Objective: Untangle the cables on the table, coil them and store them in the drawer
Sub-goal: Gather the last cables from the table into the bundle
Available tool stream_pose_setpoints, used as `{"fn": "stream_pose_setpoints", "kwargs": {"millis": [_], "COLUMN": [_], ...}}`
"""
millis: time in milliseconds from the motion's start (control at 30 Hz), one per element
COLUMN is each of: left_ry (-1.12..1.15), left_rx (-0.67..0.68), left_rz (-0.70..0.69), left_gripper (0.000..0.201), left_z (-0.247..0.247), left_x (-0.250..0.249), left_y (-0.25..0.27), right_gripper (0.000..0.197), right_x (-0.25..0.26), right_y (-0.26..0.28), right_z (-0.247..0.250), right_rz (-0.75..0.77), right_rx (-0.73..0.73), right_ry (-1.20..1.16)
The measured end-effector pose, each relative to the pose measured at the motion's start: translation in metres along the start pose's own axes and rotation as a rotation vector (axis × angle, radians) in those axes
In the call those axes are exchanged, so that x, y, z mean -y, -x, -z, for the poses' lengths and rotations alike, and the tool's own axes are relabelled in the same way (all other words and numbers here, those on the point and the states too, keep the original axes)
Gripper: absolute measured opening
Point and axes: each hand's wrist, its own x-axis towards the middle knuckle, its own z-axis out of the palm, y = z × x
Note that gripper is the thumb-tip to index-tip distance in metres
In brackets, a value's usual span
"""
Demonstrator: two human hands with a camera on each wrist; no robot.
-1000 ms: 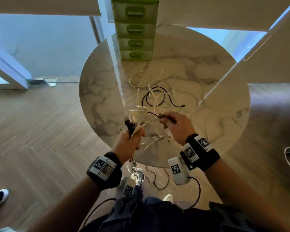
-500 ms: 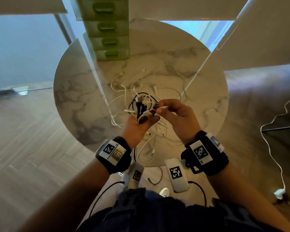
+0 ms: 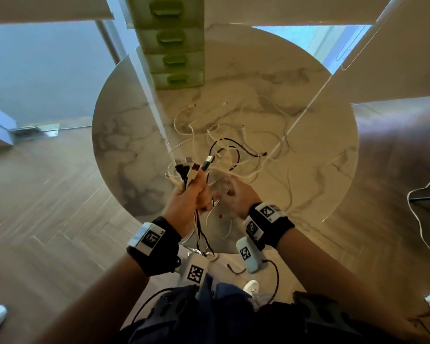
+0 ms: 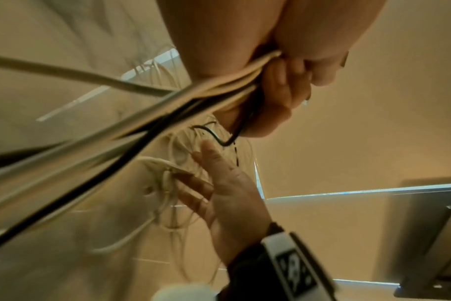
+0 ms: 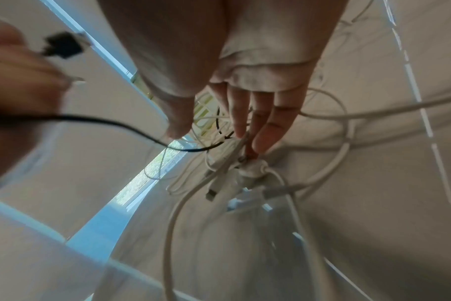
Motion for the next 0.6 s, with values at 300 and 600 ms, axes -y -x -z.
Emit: {"fn": "stream_pose_setpoints", "kwargs": {"millis": [300,600], "left_ry": [-0.061,-0.064], "left_rx": [-0.014,0.009], "left_rz": [0.13,0.173], "left_gripper": [0.038,0.053], "left_z": [0.027,0.002], "left_x": [0.009,0.016], "left_y": [0.011,0.012], "right_gripper": [0.03,0.049], "right_x": [0.017,0.028], "right_y": [-0.042,0.001], "right_z": [0.074,0.004], "right_rz": [-0.015,-0.153], "right_rx": [-0.21,0.037], "right_ry": [0.285,0.331]}}
